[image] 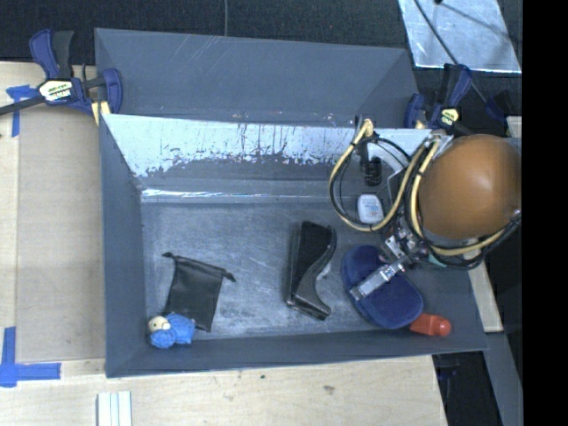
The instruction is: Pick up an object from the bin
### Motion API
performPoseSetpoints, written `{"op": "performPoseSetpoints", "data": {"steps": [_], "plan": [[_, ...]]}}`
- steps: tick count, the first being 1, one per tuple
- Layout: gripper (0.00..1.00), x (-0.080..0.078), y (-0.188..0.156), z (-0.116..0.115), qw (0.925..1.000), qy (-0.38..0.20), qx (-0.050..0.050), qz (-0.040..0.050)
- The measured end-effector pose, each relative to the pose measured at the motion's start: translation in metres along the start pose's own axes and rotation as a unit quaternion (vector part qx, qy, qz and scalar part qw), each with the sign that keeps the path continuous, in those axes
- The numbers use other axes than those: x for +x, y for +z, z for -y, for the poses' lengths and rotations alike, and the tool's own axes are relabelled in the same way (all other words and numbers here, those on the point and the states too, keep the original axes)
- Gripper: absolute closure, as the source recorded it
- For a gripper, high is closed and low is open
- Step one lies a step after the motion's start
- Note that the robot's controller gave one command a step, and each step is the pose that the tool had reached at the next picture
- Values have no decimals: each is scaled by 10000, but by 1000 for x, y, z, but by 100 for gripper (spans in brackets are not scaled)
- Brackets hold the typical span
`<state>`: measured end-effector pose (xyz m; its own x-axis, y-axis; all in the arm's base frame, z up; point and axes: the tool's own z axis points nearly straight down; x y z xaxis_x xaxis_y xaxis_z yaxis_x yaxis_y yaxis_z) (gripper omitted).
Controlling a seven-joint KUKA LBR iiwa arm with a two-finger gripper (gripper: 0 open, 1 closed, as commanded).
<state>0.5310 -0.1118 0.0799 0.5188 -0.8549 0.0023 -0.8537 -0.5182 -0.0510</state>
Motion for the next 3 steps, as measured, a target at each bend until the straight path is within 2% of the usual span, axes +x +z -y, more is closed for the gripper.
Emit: {"op": "performPoseSetpoints", "data": {"steps": [1,2,3], "plan": [[100,-2,1,0,10000,19,-16,26],[100,-5,-10,8,9999,0,-156,20],[100,-6,-44,11,9997,8,-229,12]]}}
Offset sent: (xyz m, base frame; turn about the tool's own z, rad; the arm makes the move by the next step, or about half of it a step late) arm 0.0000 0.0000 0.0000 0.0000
